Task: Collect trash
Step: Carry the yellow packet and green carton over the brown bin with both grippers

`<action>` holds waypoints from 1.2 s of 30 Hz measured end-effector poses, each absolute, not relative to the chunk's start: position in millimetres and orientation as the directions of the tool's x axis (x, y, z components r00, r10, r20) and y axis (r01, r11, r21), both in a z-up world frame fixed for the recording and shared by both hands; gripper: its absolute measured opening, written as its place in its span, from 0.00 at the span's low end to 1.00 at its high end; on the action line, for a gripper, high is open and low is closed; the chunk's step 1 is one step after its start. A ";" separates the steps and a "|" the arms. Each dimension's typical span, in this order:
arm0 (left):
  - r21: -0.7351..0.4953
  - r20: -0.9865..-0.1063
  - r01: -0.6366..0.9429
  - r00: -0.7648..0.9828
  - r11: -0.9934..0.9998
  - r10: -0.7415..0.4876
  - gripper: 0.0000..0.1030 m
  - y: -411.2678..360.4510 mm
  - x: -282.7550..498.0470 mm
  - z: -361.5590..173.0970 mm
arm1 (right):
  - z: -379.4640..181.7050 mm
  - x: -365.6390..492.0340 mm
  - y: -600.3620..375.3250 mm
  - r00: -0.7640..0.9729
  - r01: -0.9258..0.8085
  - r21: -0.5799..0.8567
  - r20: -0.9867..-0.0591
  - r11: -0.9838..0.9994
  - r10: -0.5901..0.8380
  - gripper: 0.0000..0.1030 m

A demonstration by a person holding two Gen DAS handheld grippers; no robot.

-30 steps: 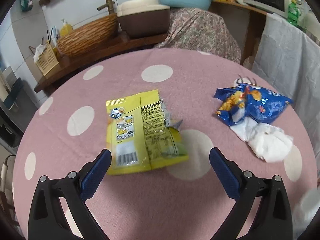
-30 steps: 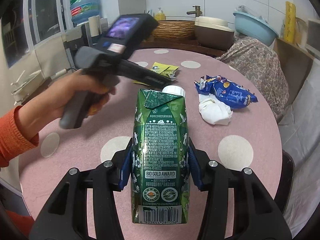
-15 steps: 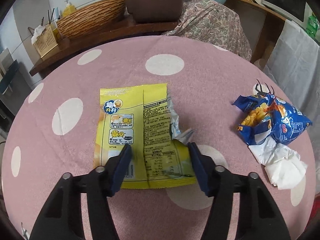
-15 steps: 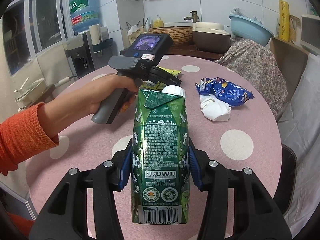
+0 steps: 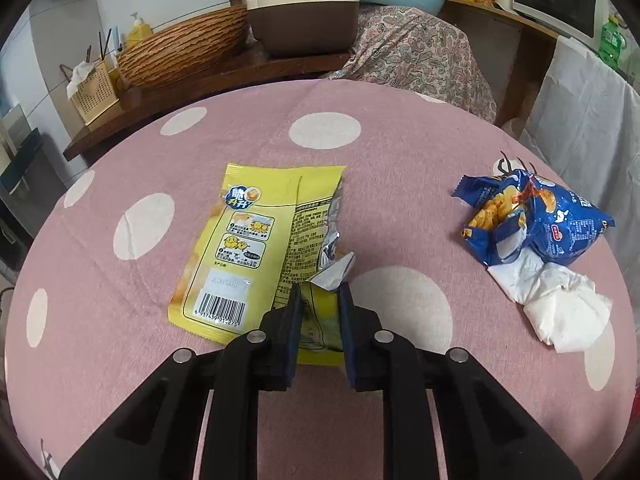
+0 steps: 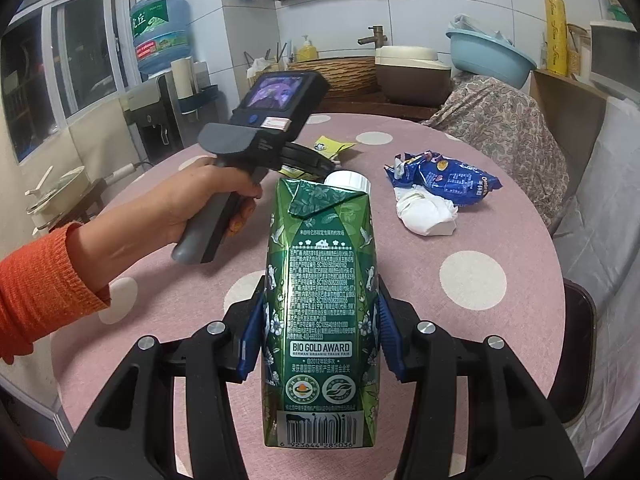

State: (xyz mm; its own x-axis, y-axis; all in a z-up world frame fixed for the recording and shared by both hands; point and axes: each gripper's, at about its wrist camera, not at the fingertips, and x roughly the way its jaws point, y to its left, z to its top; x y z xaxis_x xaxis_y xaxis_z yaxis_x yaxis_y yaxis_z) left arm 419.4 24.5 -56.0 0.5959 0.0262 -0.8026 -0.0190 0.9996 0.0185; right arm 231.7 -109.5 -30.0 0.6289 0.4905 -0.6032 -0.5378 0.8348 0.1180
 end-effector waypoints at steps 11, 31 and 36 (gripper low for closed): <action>-0.080 -0.742 0.067 0.662 0.995 -0.104 0.16 32.4 333.4 -44.6 | -37.7 224.4 -119.0 0.636 -0.516 0.163 -0.585 0.841 0.503 0.48; -0.185 -0.602 0.386 0.683 0.904 -0.414 0.16 -54.1 210.4 -2.3 | -60.8 187.9 -174.3 0.711 -0.379 0.245 -0.540 0.892 0.450 0.48; -0.157 -0.585 0.482 0.658 0.862 -0.474 0.16 -96.1 217.9 9.6 | -58.3 177.6 -208.3 0.757 -0.304 0.264 -0.516 0.915 0.401 0.48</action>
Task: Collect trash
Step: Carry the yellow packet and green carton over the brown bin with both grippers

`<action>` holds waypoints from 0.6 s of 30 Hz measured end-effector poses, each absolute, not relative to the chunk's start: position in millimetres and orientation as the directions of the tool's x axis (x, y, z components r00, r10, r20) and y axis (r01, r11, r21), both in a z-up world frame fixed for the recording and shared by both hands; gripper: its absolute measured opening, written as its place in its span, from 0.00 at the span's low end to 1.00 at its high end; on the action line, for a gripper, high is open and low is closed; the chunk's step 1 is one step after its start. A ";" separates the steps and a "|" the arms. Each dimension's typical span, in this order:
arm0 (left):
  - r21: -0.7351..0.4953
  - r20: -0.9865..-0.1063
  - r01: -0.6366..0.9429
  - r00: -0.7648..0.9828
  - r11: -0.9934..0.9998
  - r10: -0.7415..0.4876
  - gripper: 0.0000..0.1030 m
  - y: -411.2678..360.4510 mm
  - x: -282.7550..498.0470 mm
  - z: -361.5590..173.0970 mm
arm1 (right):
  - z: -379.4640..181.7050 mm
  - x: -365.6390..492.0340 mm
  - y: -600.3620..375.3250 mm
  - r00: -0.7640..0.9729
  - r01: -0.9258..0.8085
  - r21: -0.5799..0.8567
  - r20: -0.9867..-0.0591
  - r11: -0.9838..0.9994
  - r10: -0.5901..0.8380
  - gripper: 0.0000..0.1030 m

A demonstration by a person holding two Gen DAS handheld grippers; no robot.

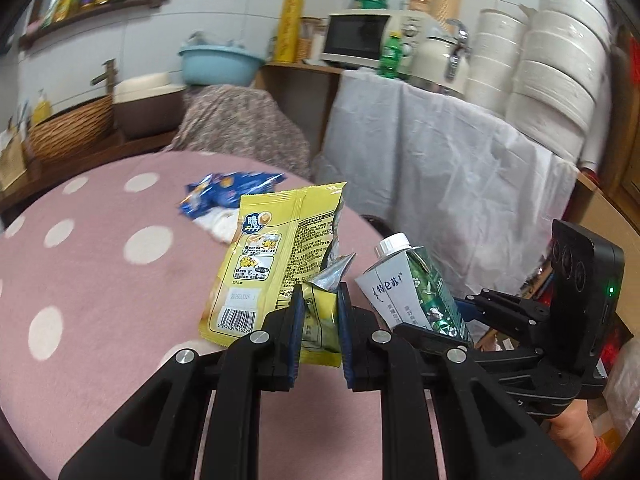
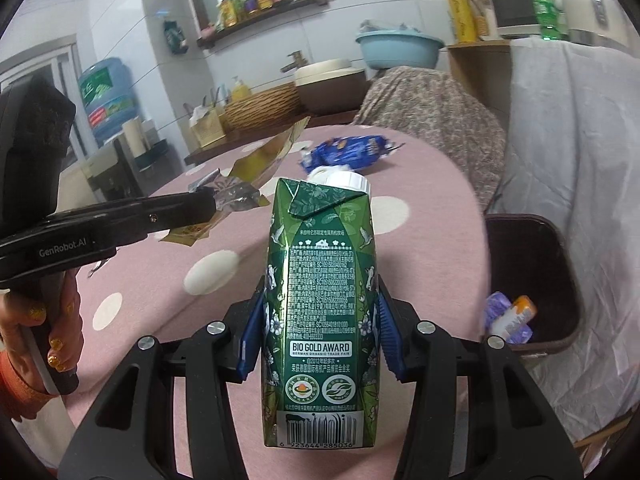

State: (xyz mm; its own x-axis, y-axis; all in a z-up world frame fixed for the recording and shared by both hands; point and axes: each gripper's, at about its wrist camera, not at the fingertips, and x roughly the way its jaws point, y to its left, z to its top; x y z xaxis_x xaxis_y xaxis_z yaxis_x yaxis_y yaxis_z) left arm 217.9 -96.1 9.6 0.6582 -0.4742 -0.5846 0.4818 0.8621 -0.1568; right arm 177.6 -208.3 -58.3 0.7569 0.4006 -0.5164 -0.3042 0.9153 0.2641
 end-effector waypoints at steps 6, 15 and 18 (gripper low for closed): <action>-0.179 -0.607 0.592 0.562 0.786 -0.562 0.16 -154.8 242.1 18.5 | -56.4 167.3 -266.1 0.822 -0.160 0.282 -0.493 0.946 0.286 0.48; -0.269 -0.678 0.647 0.399 0.714 -0.617 0.16 -265.4 303.1 5.2 | -78.1 161.7 -346.7 0.844 0.059 0.290 -0.525 0.955 0.107 0.48; -0.279 -0.707 0.644 0.365 0.713 -0.606 0.16 -292.1 318.8 -8.0 | -88.7 162.6 -367.6 0.833 0.106 0.294 -0.548 0.950 0.077 0.48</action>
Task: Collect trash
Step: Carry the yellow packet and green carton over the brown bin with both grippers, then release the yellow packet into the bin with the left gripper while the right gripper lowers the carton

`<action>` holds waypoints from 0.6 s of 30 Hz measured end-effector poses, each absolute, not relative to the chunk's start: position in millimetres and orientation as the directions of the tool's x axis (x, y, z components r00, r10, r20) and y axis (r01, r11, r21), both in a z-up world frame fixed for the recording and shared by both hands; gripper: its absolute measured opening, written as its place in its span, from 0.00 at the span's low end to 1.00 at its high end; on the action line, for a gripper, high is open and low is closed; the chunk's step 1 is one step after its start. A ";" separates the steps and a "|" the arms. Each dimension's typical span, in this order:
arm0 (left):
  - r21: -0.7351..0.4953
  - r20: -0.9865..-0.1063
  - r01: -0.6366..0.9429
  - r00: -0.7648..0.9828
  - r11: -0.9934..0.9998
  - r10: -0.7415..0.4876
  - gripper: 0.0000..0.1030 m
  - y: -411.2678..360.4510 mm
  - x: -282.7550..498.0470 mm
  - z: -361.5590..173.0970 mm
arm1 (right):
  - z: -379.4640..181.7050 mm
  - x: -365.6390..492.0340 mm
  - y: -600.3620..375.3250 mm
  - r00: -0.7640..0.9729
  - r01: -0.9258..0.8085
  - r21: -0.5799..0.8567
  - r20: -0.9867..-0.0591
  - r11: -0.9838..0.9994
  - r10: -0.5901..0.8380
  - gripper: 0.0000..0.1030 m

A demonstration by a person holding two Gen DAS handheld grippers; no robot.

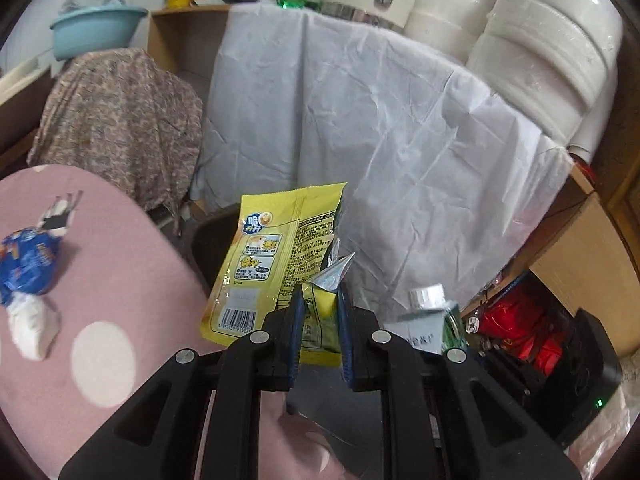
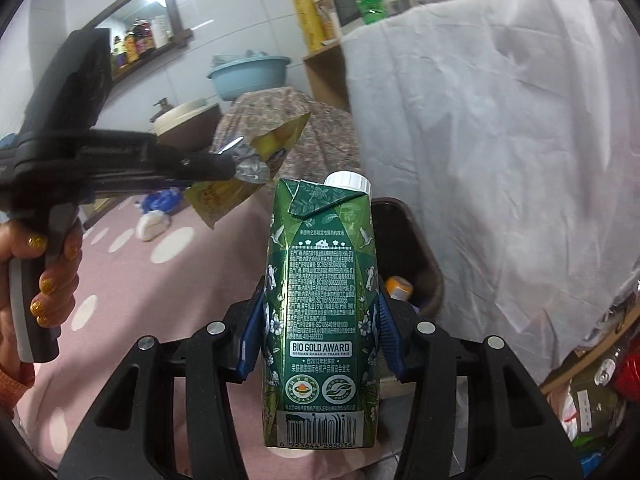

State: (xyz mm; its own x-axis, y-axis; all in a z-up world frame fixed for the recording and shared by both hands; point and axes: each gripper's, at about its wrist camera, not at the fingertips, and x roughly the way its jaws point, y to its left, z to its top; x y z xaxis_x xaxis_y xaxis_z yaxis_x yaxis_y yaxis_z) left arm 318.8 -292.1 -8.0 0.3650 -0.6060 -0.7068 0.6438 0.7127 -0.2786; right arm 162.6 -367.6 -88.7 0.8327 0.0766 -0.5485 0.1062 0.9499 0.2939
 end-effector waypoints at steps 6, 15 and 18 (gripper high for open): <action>-0.304 -0.760 0.619 0.301 0.725 -0.576 0.16 -331.1 349.0 -42.6 | -111.9 163.0 -395.4 0.809 0.162 0.322 -0.585 0.933 0.062 0.48; -0.306 -0.825 0.594 0.225 0.744 -0.518 0.18 -378.1 382.8 -79.5 | -131.0 161.3 -407.2 0.789 0.181 0.359 -0.608 0.916 0.083 0.48; -0.264 -0.830 0.611 0.250 0.746 -0.498 0.46 -385.9 385.9 -80.0 | -134.3 163.9 -408.8 0.784 0.185 0.357 -0.615 0.916 0.081 0.48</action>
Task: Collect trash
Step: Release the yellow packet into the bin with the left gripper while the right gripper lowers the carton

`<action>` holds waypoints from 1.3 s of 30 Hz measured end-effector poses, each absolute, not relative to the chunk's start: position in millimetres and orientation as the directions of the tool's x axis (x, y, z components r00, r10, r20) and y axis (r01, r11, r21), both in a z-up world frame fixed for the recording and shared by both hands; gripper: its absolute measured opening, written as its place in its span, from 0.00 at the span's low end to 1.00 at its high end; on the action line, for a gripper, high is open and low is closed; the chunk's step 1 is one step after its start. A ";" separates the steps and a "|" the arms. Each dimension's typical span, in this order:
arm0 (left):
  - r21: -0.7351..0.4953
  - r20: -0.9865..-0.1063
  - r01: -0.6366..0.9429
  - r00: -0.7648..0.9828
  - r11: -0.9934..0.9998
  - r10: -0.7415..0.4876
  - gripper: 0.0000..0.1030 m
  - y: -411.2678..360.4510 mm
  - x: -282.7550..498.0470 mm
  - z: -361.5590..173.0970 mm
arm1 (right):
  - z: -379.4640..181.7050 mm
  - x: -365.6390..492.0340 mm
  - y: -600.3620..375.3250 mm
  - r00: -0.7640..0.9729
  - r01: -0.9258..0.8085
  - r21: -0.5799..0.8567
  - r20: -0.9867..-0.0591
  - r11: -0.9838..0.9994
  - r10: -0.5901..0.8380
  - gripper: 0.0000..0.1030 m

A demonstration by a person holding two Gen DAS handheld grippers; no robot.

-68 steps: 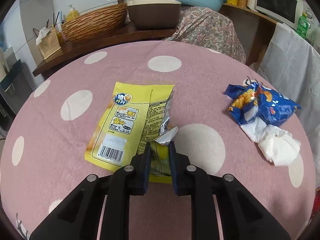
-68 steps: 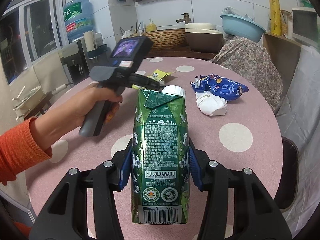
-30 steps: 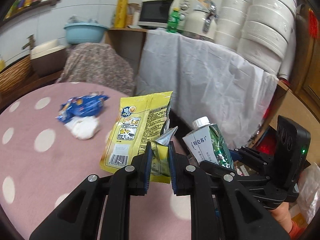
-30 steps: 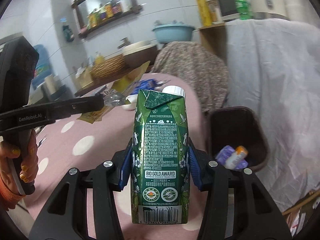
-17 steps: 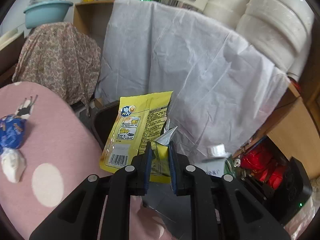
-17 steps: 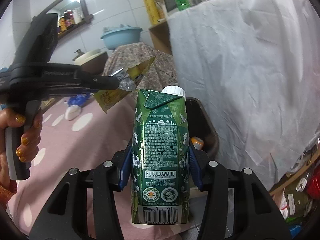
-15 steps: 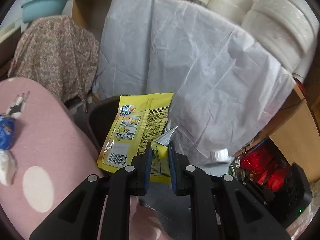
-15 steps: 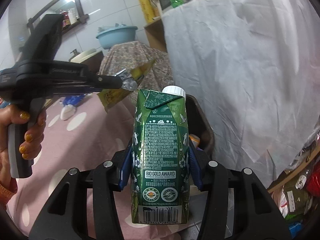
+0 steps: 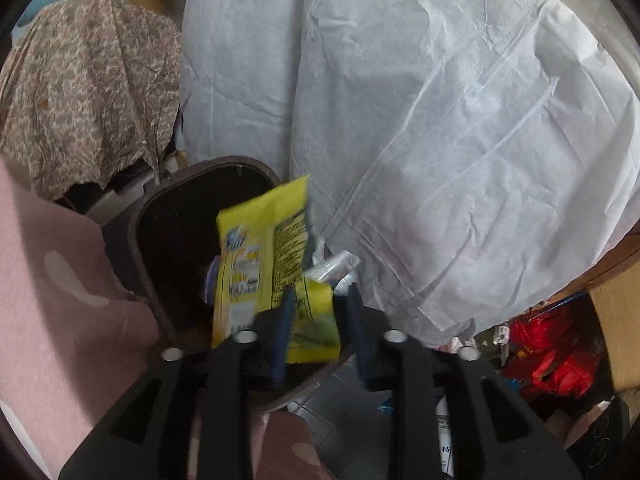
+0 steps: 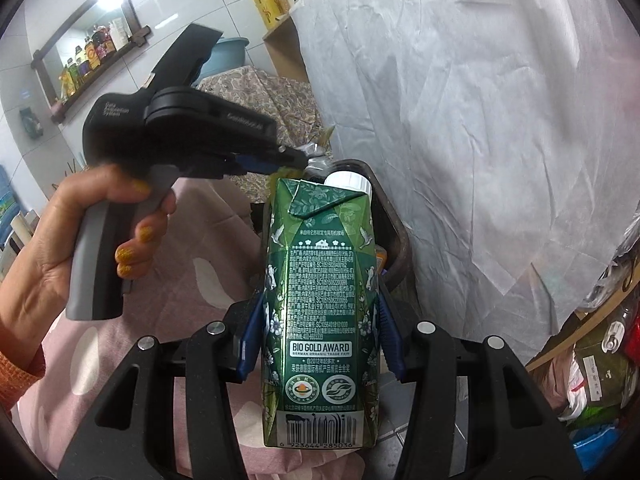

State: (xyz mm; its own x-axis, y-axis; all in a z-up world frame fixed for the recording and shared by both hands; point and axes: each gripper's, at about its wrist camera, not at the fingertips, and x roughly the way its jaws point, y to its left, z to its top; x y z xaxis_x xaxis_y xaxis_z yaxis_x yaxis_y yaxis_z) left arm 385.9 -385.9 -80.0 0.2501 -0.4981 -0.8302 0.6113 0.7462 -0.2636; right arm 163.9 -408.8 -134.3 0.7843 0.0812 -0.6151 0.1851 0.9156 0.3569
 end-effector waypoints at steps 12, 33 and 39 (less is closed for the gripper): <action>-0.221 -0.742 0.617 0.396 0.755 -0.541 0.81 -350.5 365.9 -36.6 | -148.0 204.2 -412.8 0.759 0.170 0.378 -0.640 0.910 0.124 0.48; -0.065 -0.657 0.497 0.631 0.865 -0.412 0.95 -201.6 321.3 7.7 | -212.5 377.9 -385.8 0.585 0.161 0.306 -0.795 0.938 0.159 0.48; -0.044 -0.657 0.445 0.661 0.894 -0.362 0.95 -167.1 319.8 7.6 | -235.9 404.3 -382.8 0.530 0.183 0.260 -0.838 0.948 0.128 0.49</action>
State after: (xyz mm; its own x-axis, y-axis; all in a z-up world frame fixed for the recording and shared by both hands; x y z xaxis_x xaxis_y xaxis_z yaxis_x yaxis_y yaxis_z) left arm 319.8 -167.1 7.6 0.6612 -0.3618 -0.6572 0.4453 0.8943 -0.0444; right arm 404.3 -382.8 -235.9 0.5303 0.1280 -0.8381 0.1825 0.9481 0.2603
